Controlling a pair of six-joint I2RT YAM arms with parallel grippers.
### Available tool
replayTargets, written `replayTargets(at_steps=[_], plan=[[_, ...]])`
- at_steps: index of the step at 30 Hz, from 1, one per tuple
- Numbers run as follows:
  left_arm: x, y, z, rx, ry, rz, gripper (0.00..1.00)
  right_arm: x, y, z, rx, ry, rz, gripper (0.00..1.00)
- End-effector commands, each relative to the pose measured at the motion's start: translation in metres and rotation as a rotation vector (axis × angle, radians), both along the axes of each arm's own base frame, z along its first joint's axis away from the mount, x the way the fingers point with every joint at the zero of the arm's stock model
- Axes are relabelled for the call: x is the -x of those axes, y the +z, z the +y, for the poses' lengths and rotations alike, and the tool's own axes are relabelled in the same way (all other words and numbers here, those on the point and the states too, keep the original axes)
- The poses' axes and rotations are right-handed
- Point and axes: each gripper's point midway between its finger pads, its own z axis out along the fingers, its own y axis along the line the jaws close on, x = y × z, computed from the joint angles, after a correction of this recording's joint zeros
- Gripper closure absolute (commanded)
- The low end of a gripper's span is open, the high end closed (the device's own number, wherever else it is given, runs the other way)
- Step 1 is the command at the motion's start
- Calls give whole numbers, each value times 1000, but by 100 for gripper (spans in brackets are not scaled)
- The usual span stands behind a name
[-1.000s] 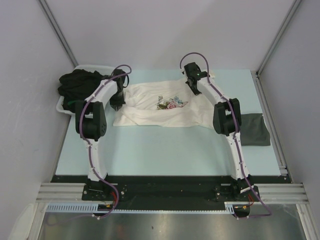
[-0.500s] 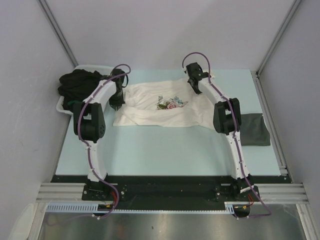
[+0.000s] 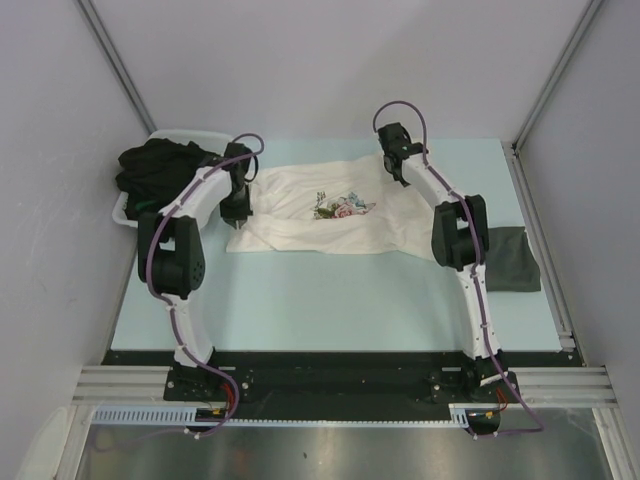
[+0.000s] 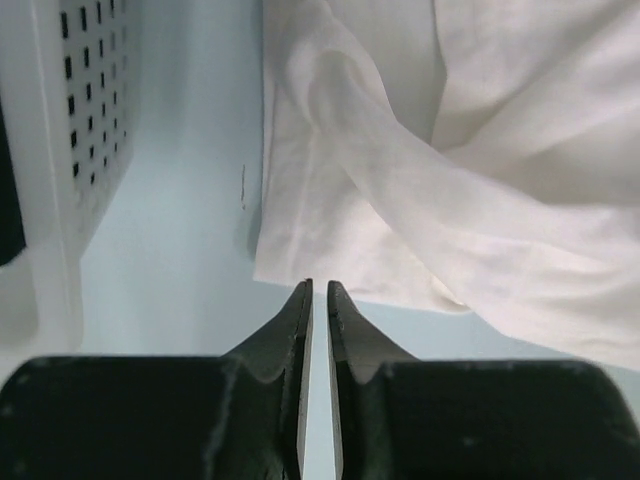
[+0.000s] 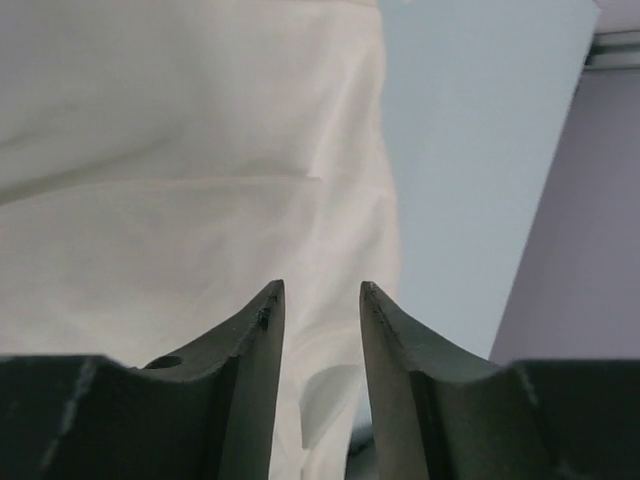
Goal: Fold and stack the t-shirts
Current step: Fold the flattened tshirt in 1/3 of the way
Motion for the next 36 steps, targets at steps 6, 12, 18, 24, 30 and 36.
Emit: replayTargets(at_steps=[6,12,18,24,30,36], plan=[[38,-4,-9,2,-47,15,68,26,133,7,63,-20,-239,53],[45,-21,2,-49,-12,41,51,45,148,2,77,-33,-250,52],[31,-27,13,-71,10,24,47,57,152,-7,97,-33,-251,51],[28,-40,23,-57,42,51,47,64,153,-17,108,-42,-251,50],[22,-44,25,-41,57,45,46,69,163,-24,104,-51,-269,48],[17,-49,19,-10,57,44,50,70,169,-25,105,-51,-282,47]])
